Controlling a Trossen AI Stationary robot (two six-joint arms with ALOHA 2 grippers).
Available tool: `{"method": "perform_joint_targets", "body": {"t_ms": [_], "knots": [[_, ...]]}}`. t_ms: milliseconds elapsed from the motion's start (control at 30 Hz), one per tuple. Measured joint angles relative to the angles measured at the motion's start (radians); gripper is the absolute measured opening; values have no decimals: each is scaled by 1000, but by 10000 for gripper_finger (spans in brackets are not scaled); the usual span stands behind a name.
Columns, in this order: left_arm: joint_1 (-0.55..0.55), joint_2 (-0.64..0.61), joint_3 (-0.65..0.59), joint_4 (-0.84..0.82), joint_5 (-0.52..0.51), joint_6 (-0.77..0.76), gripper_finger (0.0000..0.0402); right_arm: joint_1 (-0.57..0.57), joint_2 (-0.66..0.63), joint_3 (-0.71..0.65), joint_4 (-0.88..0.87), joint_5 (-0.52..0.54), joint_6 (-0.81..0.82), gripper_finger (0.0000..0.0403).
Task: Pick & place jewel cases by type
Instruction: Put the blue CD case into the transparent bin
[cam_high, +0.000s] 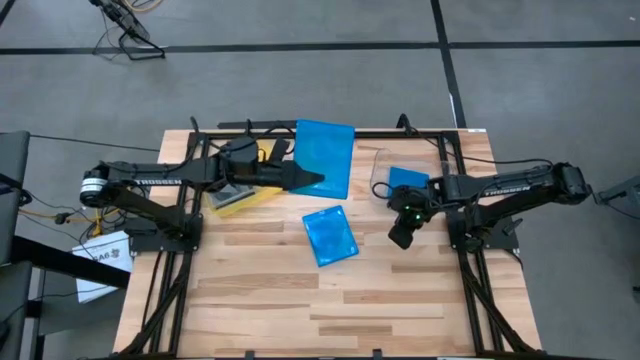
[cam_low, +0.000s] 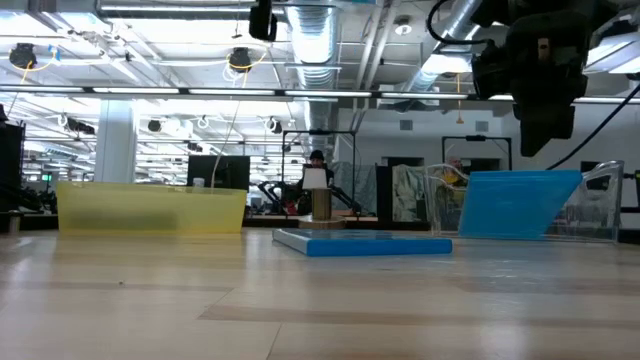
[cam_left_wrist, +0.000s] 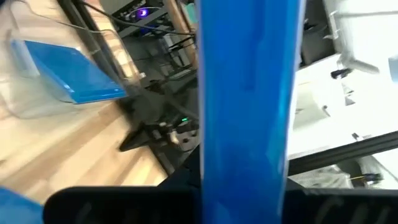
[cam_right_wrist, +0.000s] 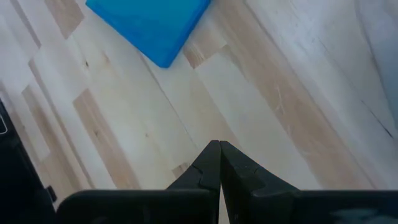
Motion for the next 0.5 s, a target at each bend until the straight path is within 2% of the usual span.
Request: {"method": "perform_joint_targets", "body": {"t_ms": [200, 333, 500], "knots": [[6, 25, -1, -41, 18, 52, 13, -4, -81, 0, -52, 68, 33, 0], [6, 85, 0, -8, 64, 87, 13, -17, -166, 0, -121, 143, 106, 0], [6, 189, 54, -29, 130, 188, 13, -44, -276, 2, -154, 185, 203, 0]]}}
